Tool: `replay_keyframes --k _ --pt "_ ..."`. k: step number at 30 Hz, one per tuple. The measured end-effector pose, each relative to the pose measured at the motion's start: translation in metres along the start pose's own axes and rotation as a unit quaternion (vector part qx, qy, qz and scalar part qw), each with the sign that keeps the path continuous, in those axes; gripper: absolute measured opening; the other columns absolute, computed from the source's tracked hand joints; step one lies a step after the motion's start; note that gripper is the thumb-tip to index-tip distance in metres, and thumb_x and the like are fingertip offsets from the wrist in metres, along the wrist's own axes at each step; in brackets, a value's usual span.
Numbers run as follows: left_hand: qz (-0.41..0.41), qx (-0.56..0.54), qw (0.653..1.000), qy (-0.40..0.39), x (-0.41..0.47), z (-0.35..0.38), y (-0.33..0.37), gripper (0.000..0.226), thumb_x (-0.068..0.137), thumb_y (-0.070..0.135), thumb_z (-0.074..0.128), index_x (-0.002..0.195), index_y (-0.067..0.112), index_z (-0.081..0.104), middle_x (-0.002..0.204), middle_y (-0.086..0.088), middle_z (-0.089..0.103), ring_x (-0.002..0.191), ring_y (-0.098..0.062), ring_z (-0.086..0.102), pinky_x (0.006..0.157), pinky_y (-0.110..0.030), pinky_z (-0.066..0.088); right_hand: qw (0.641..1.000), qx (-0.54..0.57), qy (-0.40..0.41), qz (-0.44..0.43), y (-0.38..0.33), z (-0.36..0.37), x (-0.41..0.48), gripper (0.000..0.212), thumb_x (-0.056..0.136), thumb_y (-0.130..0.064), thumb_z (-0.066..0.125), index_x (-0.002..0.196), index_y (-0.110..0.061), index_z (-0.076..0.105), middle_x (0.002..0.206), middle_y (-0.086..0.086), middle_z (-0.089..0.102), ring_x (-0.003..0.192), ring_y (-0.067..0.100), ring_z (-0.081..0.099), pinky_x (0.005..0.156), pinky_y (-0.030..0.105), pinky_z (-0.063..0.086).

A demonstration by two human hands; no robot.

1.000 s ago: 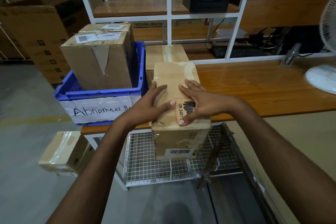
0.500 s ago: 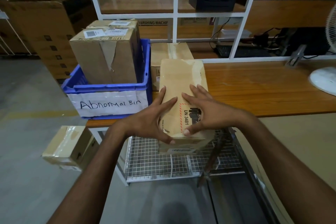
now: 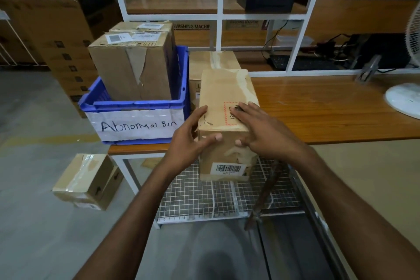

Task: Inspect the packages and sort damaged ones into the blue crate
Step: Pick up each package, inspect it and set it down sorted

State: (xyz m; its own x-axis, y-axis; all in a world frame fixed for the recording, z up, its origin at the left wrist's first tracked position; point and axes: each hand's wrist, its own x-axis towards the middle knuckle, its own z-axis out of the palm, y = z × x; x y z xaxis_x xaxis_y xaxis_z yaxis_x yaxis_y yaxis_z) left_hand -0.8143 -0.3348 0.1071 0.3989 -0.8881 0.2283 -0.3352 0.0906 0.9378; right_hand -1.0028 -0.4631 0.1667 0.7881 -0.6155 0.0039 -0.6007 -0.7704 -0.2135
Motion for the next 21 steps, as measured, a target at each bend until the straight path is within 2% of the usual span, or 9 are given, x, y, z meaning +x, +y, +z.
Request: replay_keyframes --k 2,6,9,11,14,15,17,20,21 --pt "0.030 0.066 0.997 -0.005 -0.001 0.004 -0.009 0.095 0.076 0.035 0.090 0.155 0.041 0.037 0.146 0.011 0.053 0.127 -0.007 0.058 0.096 -0.030 0.058 1.000 -0.008 0.028 0.002 -0.002 0.002 0.000 0.089 0.092 -0.059 0.067 0.163 -0.039 0.018 0.173 -0.012 0.008 0.159 0.014 0.004 0.122 0.056 0.028" --pt "0.065 0.131 0.988 0.051 0.002 0.014 -0.015 0.086 0.078 0.033 0.090 0.149 0.041 0.042 0.137 0.007 0.062 0.115 -0.011 0.064 0.090 -0.038 0.060 0.998 -0.025 0.058 0.007 -0.007 0.005 0.002 0.086 0.092 -0.061 0.065 0.163 -0.034 0.024 0.172 -0.008 0.017 0.158 0.017 0.011 0.119 0.054 0.031" --pt "0.065 0.146 0.985 0.067 0.002 0.016 -0.019 0.084 0.081 0.033 0.087 0.150 0.040 0.040 0.136 0.010 0.062 0.112 -0.007 0.065 0.087 -0.033 0.061 0.997 -0.037 0.065 0.011 -0.007 0.009 0.003 0.083 0.095 -0.060 0.062 0.163 -0.033 0.023 0.172 -0.007 0.018 0.159 0.018 0.011 0.119 0.054 0.031" --pt "0.050 0.092 0.992 0.067 -0.004 0.020 -0.022 0.083 0.086 0.033 0.084 0.152 0.039 0.035 0.136 0.015 0.060 0.113 0.000 0.065 0.087 -0.024 0.059 0.998 -0.026 0.055 0.023 -0.009 0.012 0.002 0.084 0.096 -0.060 0.060 0.164 -0.031 0.020 0.173 -0.006 0.013 0.159 0.018 0.007 0.121 0.057 0.030" --pt "-0.036 -0.125 0.984 0.118 -0.014 0.028 -0.031 0.069 0.097 0.051 0.061 0.156 0.032 0.030 0.142 0.006 0.061 0.125 -0.005 0.062 0.098 -0.026 0.056 0.997 -0.032 0.049 0.057 -0.023 0.018 0.002 0.096 0.092 -0.080 0.044 0.165 -0.027 0.013 0.174 -0.002 0.004 0.160 0.022 0.000 0.124 0.063 0.017" --pt "-0.086 -0.178 0.969 0.148 -0.015 0.030 -0.036 0.066 0.098 0.063 0.046 0.154 0.029 0.036 0.138 0.004 0.065 0.124 -0.010 0.064 0.100 -0.032 0.056 0.995 -0.037 0.058 0.073 -0.029 0.020 0.005 0.101 0.089 -0.087 0.034 0.165 -0.024 0.014 0.174 0.001 0.005 0.160 0.026 -0.001 0.124 0.065 0.014" --pt "-0.182 -0.188 0.951 0.163 -0.019 0.035 -0.044 0.068 0.096 0.075 0.028 0.139 0.030 0.057 0.126 0.000 0.071 0.118 -0.019 0.068 0.098 -0.042 0.056 0.990 -0.033 0.079 0.111 -0.044 0.022 0.012 0.108 0.083 -0.095 0.016 0.163 -0.022 0.018 0.174 0.007 0.008 0.160 0.031 -0.002 0.122 0.069 0.010" --pt "-0.280 -0.191 0.935 0.103 -0.026 0.045 -0.047 0.046 0.103 0.065 0.036 0.109 0.030 0.067 0.106 -0.001 0.077 0.097 -0.016 0.073 0.081 -0.037 0.056 0.984 -0.013 0.086 0.153 -0.064 0.022 0.026 0.114 0.078 -0.099 0.008 0.163 -0.024 0.018 0.173 0.013 0.007 0.159 0.037 -0.004 0.120 0.074 0.004" --pt "-0.315 -0.210 0.922 0.079 -0.027 0.048 -0.049 0.045 0.104 0.064 0.037 0.105 0.031 0.067 0.100 0.003 0.078 0.098 -0.015 0.072 0.084 -0.037 0.053 0.983 -0.008 0.078 0.166 -0.069 0.021 0.031 0.115 0.077 -0.099 0.010 0.164 -0.024 0.016 0.173 0.014 0.006 0.159 0.038 -0.004 0.119 0.075 0.001"
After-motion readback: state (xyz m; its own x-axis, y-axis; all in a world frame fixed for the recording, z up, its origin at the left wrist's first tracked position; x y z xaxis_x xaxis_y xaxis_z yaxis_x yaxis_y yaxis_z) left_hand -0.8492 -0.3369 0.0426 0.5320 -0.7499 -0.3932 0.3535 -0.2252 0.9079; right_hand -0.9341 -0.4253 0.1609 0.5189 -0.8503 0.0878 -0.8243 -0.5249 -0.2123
